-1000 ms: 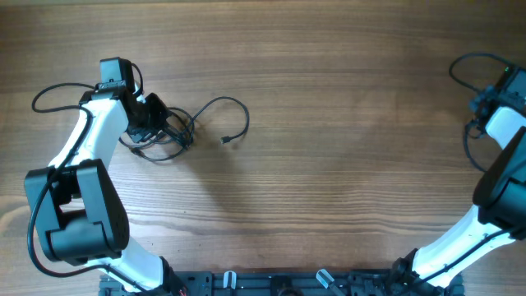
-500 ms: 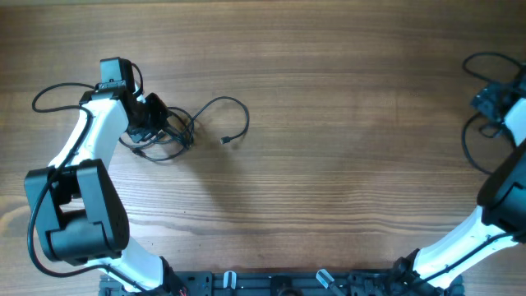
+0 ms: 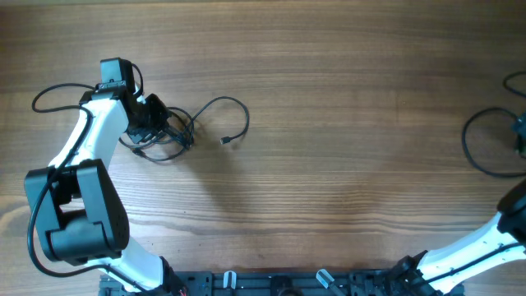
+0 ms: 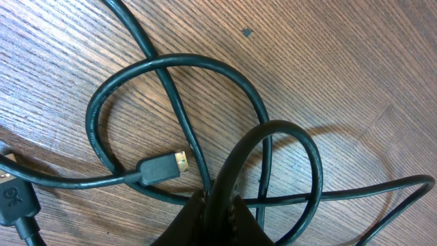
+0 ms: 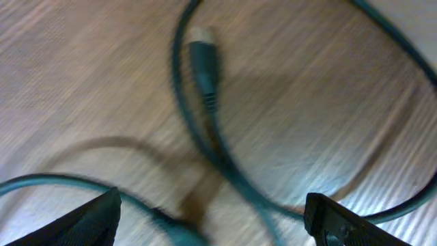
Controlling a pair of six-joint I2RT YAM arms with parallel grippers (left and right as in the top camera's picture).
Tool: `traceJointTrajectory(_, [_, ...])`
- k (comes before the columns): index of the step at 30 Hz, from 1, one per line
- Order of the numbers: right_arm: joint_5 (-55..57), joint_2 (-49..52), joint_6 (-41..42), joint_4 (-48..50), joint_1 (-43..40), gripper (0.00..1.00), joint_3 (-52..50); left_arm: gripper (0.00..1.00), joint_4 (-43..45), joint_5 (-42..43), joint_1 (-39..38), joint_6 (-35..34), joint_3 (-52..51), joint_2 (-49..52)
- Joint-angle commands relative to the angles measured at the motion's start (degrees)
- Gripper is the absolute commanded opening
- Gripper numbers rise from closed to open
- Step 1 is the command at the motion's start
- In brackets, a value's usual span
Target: Untangle cables
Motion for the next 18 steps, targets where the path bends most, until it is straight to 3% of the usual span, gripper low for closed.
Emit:
traceJointTrajectory(1, [-6.9,3.4,-4.2,1.0,-3.5,0.87,0.8,0.13,0.0,-1.0,-0.2,0.7,0.2,1.1])
traceJointTrajectory(2, [-10.4,3.7,-4.2,1.7,-4.4,0.9,0.8,0.13,0.0,-1.0,-0.2,0.7,0.2,1.1])
traceJointTrajectory(3, [-14.1,3.7,-3.9,1.9,-5.1,1.0,0.8,0.13,0.0,-1.0,-0.2,0.7,0.2,1.1])
traceJointTrajectory(8, [-24.5,4.1,-6.8,5.2,-6.2,1.0,0.7,0.13,0.3,-1.0,-0.2,0.7,0.2,1.1])
traceJointTrajectory(13, [-25.4,4.2,-19.0,6.2,-6.2,1.0,0.7,0.13,0.2,-1.0,-0.3,0.7,0.2,1.1])
traceJointTrajectory(18, [-25.4,4.2,-25.4,6.3,-6.4,1.0,-0.4,0.14,0.2,-1.0,-0.2,0.7,0.2,1.1])
